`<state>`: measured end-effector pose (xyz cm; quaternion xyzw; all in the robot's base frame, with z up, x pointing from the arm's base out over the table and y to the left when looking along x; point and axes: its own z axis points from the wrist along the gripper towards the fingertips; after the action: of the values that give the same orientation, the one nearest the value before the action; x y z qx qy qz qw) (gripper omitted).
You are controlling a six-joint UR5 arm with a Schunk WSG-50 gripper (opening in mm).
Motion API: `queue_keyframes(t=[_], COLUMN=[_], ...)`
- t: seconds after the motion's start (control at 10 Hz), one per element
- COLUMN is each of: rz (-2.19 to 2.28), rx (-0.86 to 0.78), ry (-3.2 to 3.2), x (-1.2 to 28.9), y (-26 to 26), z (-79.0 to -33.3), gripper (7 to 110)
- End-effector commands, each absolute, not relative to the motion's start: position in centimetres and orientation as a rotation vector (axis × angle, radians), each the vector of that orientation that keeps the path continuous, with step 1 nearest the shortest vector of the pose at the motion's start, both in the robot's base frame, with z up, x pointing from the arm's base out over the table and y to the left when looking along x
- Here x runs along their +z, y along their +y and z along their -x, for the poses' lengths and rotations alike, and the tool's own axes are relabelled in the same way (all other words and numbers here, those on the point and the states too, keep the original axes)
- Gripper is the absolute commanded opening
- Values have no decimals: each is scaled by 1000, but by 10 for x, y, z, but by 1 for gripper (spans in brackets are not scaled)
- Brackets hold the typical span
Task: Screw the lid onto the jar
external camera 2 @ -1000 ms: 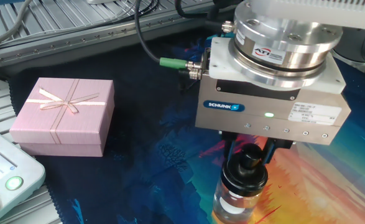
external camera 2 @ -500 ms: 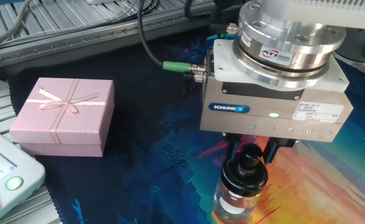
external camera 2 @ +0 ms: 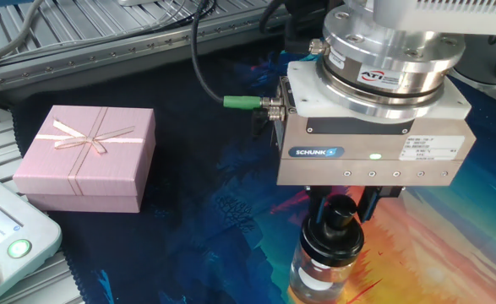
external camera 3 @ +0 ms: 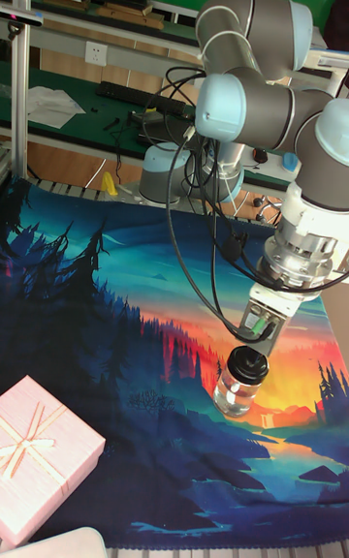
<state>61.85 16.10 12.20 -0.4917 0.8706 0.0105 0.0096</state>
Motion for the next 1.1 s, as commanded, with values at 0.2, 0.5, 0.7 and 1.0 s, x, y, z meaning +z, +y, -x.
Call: queue_keyframes(t=[0.2, 0.5, 0.7, 1.0], rz=[1560, 1561, 1548, 1532], rx=[59, 88, 78, 52], ry=[2697, 2691, 2706, 2735], x=[122, 122, 123, 123], y=[163, 168, 167, 164], z=[-617, -615, -615, -614], gripper=[44, 44, 44, 22])
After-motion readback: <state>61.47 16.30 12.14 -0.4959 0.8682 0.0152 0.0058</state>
